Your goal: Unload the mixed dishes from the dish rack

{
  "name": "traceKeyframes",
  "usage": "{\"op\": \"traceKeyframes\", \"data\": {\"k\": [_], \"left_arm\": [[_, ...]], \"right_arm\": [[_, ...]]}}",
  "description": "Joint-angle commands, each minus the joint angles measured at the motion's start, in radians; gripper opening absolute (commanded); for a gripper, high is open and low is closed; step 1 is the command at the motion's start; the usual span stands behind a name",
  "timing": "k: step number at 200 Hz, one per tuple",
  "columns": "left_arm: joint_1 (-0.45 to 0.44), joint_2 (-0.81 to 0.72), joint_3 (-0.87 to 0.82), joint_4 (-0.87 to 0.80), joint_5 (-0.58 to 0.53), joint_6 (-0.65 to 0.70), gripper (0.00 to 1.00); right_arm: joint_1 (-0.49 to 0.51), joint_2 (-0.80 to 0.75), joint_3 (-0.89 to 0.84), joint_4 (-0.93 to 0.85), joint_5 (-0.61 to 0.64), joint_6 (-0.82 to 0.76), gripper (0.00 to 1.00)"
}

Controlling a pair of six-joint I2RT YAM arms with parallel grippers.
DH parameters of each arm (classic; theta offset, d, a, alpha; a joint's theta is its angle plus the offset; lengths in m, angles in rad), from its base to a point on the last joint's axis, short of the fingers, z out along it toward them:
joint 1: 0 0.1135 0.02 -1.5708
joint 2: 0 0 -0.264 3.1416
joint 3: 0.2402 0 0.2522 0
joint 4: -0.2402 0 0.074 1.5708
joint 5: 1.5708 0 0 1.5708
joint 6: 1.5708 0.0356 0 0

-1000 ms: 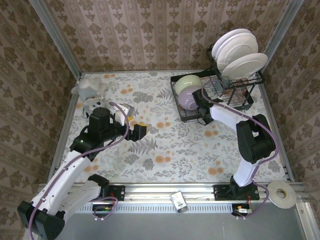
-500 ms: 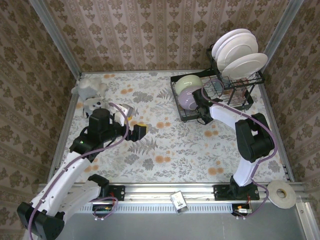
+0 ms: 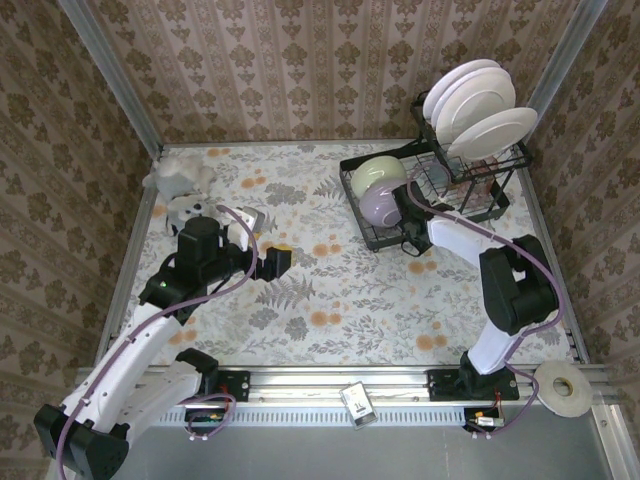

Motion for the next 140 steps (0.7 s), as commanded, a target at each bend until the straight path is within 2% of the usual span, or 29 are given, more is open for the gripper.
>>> {"op": "traceKeyframes", "data": {"k": [1, 82, 140], "left_arm": [[-0.005, 0.001, -0.007, 0.017, -0.014, 0.018, 1.00], [-0.006, 0.026, -0.007, 0.029, 0.000, -0.001, 1.00], [-0.005, 0.030, -0.008, 0.034, 0.001, -0.013, 1.00]], "right_arm": [[0.012, -0.015, -0.044, -0.086, -0.048, -0.229, 0.00], [0.072, -0.085, -0.182, 0.001, -0.127, -0.478, 0.00], [0.125, -0.076, -0.226, 0.030, -0.225, -0.559, 0.00]]}}
